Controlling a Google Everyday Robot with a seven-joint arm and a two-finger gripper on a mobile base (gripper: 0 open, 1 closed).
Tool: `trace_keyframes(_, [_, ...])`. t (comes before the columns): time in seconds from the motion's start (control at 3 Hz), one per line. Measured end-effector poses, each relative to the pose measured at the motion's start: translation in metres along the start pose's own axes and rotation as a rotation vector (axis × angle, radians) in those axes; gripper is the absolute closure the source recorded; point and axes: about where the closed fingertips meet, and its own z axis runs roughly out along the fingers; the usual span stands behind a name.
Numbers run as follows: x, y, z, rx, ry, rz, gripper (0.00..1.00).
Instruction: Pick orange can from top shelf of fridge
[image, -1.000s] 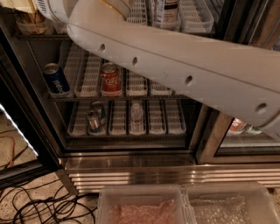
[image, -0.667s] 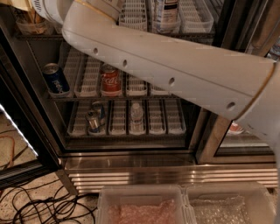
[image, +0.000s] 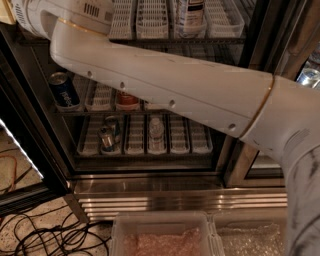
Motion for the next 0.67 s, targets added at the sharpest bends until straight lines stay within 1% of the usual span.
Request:
trace_keyframes(0.33, [0.0091,0.0068,0.0066,0.0,0.007,-0.028,0.17])
trace_keyframes(0.67, [0.016,0.0069,0.0067,0.008,0.018,-0.053,0.19])
